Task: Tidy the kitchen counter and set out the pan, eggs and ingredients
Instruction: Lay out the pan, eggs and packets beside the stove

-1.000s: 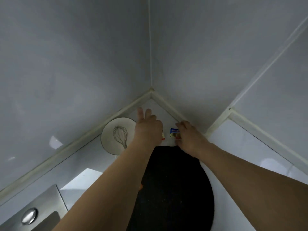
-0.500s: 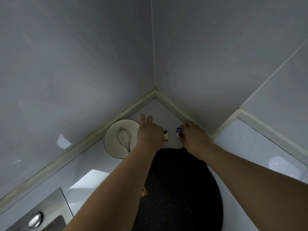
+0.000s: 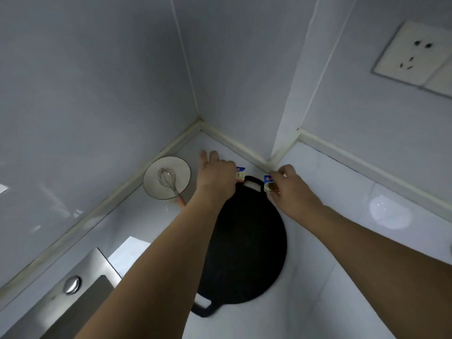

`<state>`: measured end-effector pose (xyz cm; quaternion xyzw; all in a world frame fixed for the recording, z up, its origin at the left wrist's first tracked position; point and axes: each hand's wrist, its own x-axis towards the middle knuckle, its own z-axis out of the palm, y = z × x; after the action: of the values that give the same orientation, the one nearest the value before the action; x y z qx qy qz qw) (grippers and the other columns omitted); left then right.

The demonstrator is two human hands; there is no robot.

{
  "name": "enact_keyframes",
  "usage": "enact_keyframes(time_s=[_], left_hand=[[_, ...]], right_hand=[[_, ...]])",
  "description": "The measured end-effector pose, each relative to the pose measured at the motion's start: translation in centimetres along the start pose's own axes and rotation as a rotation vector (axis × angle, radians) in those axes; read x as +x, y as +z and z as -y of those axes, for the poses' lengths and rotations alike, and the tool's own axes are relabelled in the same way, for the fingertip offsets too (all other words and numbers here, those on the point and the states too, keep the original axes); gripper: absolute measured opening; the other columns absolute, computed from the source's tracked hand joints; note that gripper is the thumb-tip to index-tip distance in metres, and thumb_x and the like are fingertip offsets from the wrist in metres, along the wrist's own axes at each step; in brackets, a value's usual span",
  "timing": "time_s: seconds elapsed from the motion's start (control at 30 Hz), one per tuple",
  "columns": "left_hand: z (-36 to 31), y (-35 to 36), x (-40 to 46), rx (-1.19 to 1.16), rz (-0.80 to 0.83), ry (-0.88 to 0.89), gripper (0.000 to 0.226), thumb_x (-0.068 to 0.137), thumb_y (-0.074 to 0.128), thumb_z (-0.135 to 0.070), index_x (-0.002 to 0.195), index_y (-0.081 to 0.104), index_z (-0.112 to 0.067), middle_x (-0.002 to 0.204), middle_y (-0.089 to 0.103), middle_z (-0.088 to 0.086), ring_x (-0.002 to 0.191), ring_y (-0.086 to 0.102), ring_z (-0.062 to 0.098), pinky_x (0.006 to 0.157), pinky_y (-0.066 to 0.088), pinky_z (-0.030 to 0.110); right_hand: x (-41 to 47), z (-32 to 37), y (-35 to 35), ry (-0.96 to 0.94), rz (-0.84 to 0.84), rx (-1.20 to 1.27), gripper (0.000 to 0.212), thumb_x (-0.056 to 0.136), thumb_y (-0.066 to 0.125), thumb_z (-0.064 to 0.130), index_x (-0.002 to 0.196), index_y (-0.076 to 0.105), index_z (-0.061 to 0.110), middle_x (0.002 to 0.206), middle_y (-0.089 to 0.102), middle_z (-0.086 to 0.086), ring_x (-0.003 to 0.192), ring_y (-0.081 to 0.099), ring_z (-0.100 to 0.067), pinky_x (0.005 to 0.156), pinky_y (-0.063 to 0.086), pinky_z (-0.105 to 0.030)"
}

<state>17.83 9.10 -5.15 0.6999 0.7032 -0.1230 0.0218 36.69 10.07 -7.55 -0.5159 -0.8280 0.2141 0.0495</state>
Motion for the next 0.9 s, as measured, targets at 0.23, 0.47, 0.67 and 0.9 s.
enact_keyframes(time_s=[0.23,0.47,0.67,0.9], left_hand=[[-7.4,-1.0,-4.7,0.011,-0.055,0.099,0.024,0.086,0.055,-0.022,0.109,0.059,-0.017,0.105,0.063,0.007,0.117,0.042,0.029,0.112,0.014,0.05],[-16.5,-0.2,-8.7,0.012,0.008,0.278,0.017,0.086,0.055,-0.019,0.103,0.056,-0.017,0.104,0.063,0.006,0.103,0.051,0.025,0.097,0.03,0.039],[-23.7,-0.3,-10.5,-0.005,0.063,0.393,0.017,0.084,0.054,-0.014,0.101,0.053,-0.018,0.105,0.062,0.005,0.096,0.054,0.023,0.084,0.032,0.033],[-30.3,-0.8,-11.8,-0.017,0.071,0.453,0.025,0.083,0.052,-0.011,0.106,0.056,-0.018,0.104,0.062,0.005,0.095,0.057,0.024,0.076,0.033,0.029]], right_hand=[[-9.3,-3.8,-1.6,0.175,-0.015,-0.002,0.045,0.092,0.056,0.016,0.136,0.048,0.009,0.13,0.039,-0.012,0.104,0.056,-0.033,0.092,0.046,-0.034],[-19.8,-9.2,-1.9,0.386,-0.058,0.042,0.046,0.093,0.053,0.018,0.138,0.044,0.011,0.134,0.037,-0.009,0.107,0.056,-0.03,0.094,0.046,-0.035],[-27.1,-13.5,-2.2,0.549,-0.128,0.099,0.041,0.092,0.054,0.017,0.132,0.048,0.01,0.13,0.041,-0.008,0.104,0.057,-0.03,0.091,0.047,-0.036],[-33.0,-17.2,-1.3,0.641,-0.141,0.063,0.035,0.092,0.054,0.021,0.126,0.052,0.013,0.124,0.045,-0.006,0.096,0.058,-0.029,0.079,0.05,-0.034]])
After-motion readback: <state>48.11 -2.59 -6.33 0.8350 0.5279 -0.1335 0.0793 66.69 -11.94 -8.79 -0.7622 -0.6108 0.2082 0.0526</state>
